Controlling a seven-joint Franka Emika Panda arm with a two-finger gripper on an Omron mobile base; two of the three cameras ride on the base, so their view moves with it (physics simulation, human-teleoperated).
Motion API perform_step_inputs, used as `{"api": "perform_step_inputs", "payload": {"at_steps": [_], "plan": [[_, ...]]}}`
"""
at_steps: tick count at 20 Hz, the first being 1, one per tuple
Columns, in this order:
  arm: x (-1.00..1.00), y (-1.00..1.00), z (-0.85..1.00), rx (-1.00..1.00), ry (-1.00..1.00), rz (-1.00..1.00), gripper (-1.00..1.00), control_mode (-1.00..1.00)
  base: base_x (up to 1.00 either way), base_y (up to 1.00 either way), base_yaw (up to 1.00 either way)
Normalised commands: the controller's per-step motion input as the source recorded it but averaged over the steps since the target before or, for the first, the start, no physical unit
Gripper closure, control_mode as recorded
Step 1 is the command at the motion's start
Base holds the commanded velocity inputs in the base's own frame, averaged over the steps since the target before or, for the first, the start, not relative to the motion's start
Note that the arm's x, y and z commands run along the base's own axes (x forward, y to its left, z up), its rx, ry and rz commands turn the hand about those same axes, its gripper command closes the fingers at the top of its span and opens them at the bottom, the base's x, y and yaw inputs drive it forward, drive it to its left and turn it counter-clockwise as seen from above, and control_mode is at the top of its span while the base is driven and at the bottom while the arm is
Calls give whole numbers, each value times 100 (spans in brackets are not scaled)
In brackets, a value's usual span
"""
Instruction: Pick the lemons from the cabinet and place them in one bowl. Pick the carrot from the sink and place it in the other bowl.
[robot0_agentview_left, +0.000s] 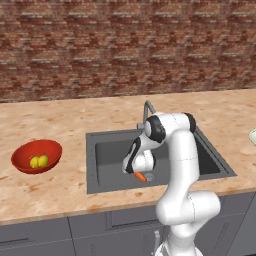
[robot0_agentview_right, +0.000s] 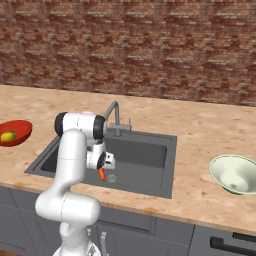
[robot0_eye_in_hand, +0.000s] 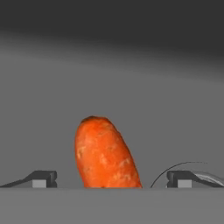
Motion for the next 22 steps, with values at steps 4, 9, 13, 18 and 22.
{"api": "perform_step_inputs", "payload": {"at_steps": [4, 9, 13, 18, 22], "plan": [[0, 0, -22, 0, 0, 0, -100, -100, 0, 0, 0], [0, 0, -23, 0, 1, 0, -100, -100, 0, 0, 0], [0, 0, 0, 0, 0, 0, 100, -100, 0, 0, 0], [0, 0, 0, 0, 0, 0, 100, -100, 0, 0, 0], [0, 0, 0, 0, 0, 0, 100, -100, 0, 0, 0]]}}
